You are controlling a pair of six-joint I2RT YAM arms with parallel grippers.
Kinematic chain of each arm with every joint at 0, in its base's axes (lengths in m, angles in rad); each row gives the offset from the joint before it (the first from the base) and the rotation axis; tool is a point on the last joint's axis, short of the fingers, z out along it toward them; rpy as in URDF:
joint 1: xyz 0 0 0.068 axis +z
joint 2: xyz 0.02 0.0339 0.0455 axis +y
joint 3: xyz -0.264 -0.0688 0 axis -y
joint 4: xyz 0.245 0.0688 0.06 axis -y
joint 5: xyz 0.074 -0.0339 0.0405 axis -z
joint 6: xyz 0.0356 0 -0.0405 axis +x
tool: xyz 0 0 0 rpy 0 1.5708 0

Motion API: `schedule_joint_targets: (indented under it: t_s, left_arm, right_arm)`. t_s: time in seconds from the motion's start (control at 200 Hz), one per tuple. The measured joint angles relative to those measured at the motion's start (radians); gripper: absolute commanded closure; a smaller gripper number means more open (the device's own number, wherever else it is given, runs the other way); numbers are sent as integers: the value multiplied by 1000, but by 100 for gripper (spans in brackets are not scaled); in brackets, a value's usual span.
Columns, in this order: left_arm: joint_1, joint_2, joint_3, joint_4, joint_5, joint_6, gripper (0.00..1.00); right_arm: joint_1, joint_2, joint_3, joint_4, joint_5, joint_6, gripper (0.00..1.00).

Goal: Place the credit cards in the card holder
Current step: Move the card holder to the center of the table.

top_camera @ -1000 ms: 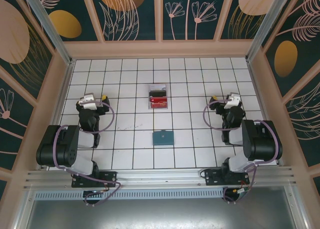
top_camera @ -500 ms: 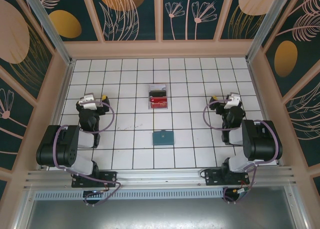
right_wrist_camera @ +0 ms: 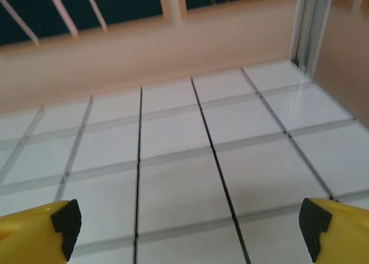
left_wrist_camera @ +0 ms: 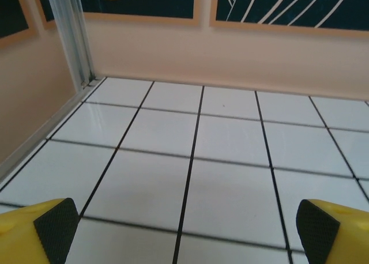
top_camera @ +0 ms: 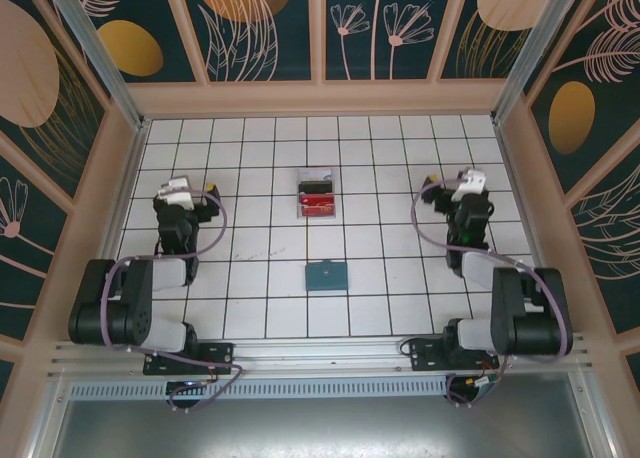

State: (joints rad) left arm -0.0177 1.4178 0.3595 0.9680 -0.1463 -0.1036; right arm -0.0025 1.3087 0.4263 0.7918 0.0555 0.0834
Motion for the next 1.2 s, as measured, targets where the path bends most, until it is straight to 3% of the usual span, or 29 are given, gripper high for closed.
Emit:
schedule_joint_targets:
  t_s: [0.11, 0.22, 0.315, 0.445, 0.586, 0.721, 0.951, 1.096, 1.196]
  left_arm:
    - [0, -74, 124, -178, 1, -68, 1]
    - [0, -137, 185, -319, 76, -166, 1]
    - [0, -177, 199, -435, 194, -264, 1]
    - [-24, -169, 219, -598, 410, -369, 1]
    - [-195, -154, 233, -792, 541, -434, 2]
    - [-331, -124, 229, -884, 661, -488, 10]
    - [-505, -99, 205, -997, 732, -552, 19]
    - [-620, -74, 205, -1023, 771, -590, 19]
    - [-661, -32, 205, -1027, 790, -615, 25]
  right_arm:
    - [-19, -39, 158, -129, -76, 87, 1]
    - [12, 2, 274, -280, -193, 155, 2]
    - [129, 57, 348, -452, -245, 165, 5]
    - [303, 106, 375, -645, -351, 219, 18]
    - [423, 149, 358, -796, -439, 280, 23]
    - [506, 172, 287, -880, -518, 324, 26]
    - [666, 211, 255, -966, -604, 372, 30]
    - [721, 233, 251, -953, -653, 405, 31]
    - [752, 260, 251, -900, -679, 437, 36]
